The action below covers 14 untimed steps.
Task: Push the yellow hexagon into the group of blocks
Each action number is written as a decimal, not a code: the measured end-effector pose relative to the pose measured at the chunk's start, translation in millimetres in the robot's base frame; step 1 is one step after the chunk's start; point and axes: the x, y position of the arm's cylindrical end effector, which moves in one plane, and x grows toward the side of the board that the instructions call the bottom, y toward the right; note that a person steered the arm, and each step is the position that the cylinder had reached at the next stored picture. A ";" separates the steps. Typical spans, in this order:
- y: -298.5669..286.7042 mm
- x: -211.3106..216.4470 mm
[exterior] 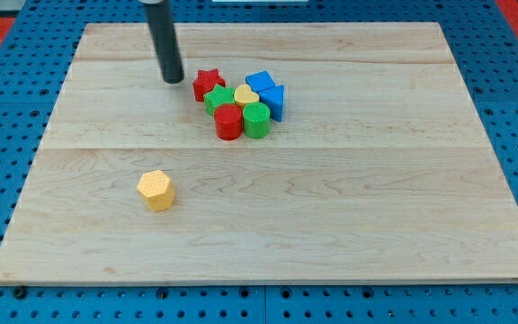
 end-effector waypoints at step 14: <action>96.9 189.0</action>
